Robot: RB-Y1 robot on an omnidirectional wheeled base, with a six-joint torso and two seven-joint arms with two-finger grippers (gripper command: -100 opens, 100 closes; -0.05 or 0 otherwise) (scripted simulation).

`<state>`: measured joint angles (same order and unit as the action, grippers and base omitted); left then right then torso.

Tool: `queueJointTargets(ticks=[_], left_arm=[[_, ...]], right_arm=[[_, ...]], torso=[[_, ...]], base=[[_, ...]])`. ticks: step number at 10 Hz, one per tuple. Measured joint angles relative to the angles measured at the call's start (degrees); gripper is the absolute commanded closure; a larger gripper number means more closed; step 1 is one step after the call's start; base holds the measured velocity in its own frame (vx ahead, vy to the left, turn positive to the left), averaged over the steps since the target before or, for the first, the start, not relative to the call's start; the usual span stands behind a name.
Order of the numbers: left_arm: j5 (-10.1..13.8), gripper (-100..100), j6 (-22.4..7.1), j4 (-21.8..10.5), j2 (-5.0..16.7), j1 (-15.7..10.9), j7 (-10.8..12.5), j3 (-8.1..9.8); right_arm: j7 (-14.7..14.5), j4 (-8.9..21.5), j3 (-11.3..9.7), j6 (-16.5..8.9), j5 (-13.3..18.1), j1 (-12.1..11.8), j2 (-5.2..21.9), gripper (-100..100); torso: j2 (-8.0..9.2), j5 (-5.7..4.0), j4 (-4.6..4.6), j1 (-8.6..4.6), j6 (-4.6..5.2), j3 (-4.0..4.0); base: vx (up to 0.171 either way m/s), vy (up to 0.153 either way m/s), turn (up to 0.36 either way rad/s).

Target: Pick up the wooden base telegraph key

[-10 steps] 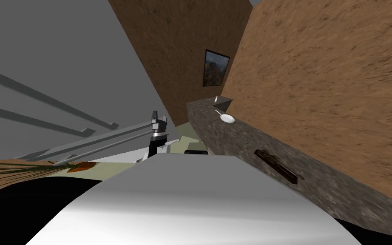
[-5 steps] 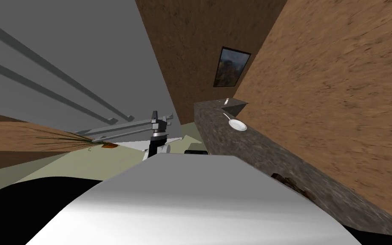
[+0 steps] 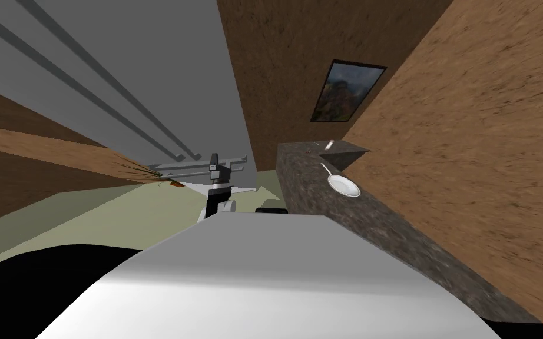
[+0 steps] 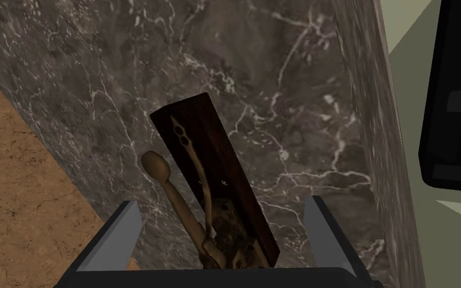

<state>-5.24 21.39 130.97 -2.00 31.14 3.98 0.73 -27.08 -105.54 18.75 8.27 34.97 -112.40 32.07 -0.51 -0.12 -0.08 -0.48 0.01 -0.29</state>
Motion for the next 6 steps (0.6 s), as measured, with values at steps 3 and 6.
queueJointTargets(ticks=[3,6], left_arm=[[0.0,0,0.0,0.0,0.0,0.0,0.0,0.00],[0.0,0,0.0,0.0,0.0,0.0,0.0,-0.01]], right_arm=[[-1.8,0.8,-1.1,0.6,1.8,-0.9,2.3,-100],[-1.9,1.5,-1.4,0.5,1.9,0.0,2.5,-100]], torso=[[0.14,0.05,0.04,0.24,0.04,0.09],[0.31,0.15,0.09,0.63,0.11,0.19]], base=[[0.027,-0.077,0.219],[-0.004,-0.012,0.022]])
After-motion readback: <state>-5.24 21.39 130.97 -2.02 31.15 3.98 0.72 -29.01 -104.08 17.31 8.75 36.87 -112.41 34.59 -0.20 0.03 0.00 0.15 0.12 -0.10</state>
